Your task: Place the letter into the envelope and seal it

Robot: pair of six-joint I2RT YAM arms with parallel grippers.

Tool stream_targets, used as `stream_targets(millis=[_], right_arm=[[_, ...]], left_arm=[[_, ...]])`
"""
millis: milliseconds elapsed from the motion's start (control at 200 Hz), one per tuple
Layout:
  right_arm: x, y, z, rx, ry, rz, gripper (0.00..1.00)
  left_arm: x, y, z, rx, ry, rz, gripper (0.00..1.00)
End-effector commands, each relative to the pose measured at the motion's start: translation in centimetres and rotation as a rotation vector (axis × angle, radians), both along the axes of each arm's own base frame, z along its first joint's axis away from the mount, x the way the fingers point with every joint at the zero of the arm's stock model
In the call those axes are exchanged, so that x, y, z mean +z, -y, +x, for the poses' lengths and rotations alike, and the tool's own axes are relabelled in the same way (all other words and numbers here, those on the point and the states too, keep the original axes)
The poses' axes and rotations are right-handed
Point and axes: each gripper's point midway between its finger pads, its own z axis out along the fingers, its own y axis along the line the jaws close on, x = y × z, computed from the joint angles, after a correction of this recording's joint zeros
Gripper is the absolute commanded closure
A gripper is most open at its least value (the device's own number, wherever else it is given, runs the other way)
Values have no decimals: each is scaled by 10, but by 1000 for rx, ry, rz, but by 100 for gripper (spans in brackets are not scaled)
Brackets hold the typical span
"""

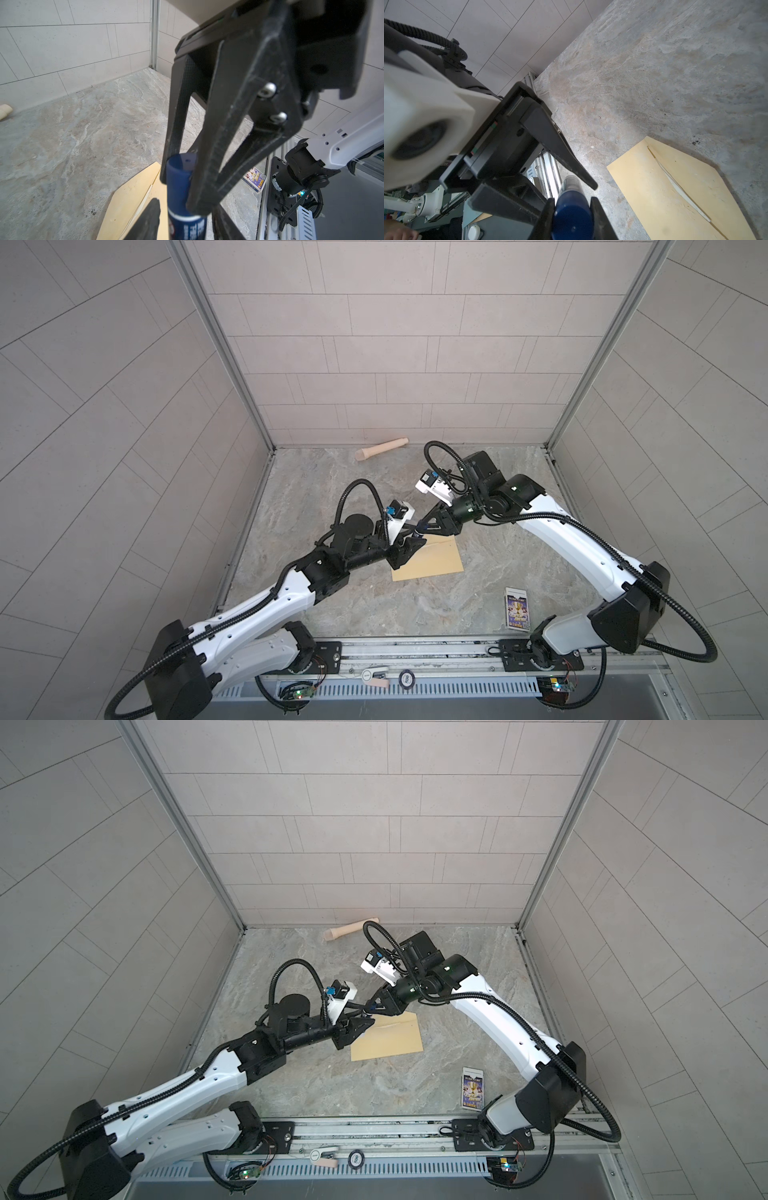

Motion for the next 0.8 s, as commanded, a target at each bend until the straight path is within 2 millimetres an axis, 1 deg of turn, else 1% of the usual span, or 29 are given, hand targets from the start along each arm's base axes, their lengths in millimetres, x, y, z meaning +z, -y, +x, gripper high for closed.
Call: stream_targets(millis=[0, 35, 85, 155, 210, 285, 310, 370, 425, 470, 535, 555, 610, 645, 665, 746, 796], right_arm=[[20, 2, -2, -5, 39, 32, 100], [21, 1, -3, -6, 38, 33, 100], [21, 1, -1, -13, 41, 34, 100], [22, 1, -3, -12, 37, 40, 100], [22, 1, -5, -10, 33, 39, 100], [24, 2, -4, -25, 36, 33, 89], [24, 3, -4, -28, 35, 31, 82], [25, 5, -1, -49, 41, 23, 62], [24, 5, -1, -53, 38, 19, 55], [23, 5, 0, -56, 33, 17, 53], [21, 4, 1, -53, 25, 16, 53], [21, 3, 1, -51, 22, 18, 55], [21, 2, 1, -47, 13, 21, 70], [21, 1, -1, -39, 7, 25, 73], [21, 0, -2, -33, 3, 27, 72], [15, 0, -3, -29, -8, 17, 59], [10, 0, -3, -33, -19, 10, 56]], left_arm=[[7, 0, -3, -22, 24, -16, 63], [8, 1, -4, -31, 25, -14, 71], [9, 2, -4, -35, 29, -10, 77], [10, 2, -4, -38, 35, -6, 92], [10, 2, -3, -36, 39, 0, 100], [8, 2, -4, -47, 47, 24, 100], [6, 2, -5, -52, 45, 32, 100], [5, 2, -7, -66, 50, 44, 100], [7, 1, -7, -70, 60, 50, 100], [6, 1, -9, -73, 64, 54, 100], [6, -1, -8, -68, 65, 56, 100], [6, -1, -9, -69, 65, 54, 100], [5, -2, -9, -66, 61, 54, 100], [5, -2, -9, -60, 60, 55, 100], [5, -3, -9, -59, 60, 55, 100], [7, -5, -10, -54, 67, 52, 100], [8, -6, -10, -53, 70, 54, 100]])
